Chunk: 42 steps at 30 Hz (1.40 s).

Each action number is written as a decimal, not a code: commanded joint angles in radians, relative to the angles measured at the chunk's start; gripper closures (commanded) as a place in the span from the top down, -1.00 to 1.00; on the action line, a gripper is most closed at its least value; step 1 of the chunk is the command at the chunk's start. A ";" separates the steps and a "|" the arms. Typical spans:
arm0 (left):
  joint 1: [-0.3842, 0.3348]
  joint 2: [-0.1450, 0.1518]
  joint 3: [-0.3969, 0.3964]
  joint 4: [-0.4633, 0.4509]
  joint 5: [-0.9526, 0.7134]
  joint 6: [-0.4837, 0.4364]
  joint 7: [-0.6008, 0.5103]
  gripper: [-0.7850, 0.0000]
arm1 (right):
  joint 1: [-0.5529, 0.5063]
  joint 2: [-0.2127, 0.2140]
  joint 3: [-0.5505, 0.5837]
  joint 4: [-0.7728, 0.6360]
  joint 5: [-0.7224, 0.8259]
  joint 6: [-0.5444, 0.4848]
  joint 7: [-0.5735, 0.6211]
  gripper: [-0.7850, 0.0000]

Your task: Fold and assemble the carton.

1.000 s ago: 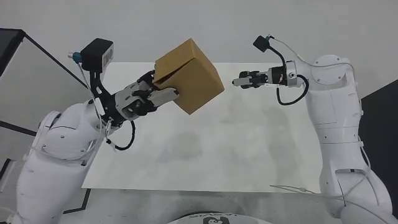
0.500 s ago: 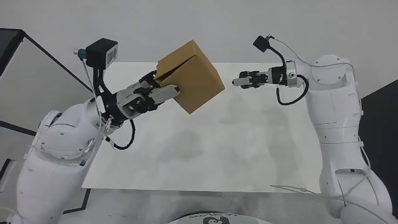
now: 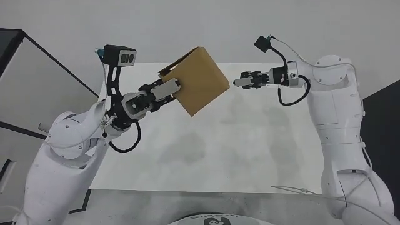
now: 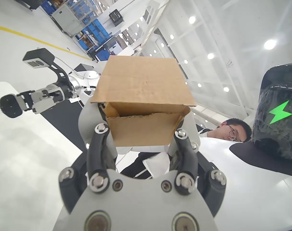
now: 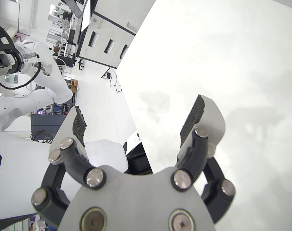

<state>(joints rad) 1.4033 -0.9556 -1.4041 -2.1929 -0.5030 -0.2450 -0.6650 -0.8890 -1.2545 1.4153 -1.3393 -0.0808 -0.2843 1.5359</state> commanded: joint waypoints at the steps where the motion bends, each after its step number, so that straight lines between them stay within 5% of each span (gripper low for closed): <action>1: 0.000 0.000 0.000 0.000 -0.001 -0.001 0.000 -1.00 | 0.000 0.000 0.000 0.000 0.000 0.000 0.000 1.00; 6: 0.012 -0.002 0.014 -0.008 0.004 0.039 0.017 -1.00 | 0.000 0.000 0.000 0.000 0.000 0.000 0.000 1.00; 15: 0.012 -0.021 0.059 0.024 -0.349 0.155 0.037 -1.00 | 0.000 0.000 0.000 0.000 0.000 0.000 0.000 1.00; 29: 0.016 -0.030 0.067 0.010 -0.457 0.186 0.028 -1.00 | 0.000 0.000 0.000 0.000 0.000 0.000 0.000 1.00; 38: 0.017 -0.035 0.085 0.028 -0.606 0.347 -0.069 -1.00 | 0.000 0.000 0.000 0.000 0.000 0.000 0.000 1.00; 42: 0.014 -0.034 0.081 0.028 -0.591 0.349 -0.064 -1.00 | 0.000 0.000 0.000 0.000 0.000 0.000 0.000 1.00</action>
<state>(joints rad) 1.4177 -0.9899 -1.3234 -2.1648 -1.0927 0.1054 -0.7285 -0.8890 -1.2546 1.4153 -1.3393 -0.0808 -0.2843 1.5359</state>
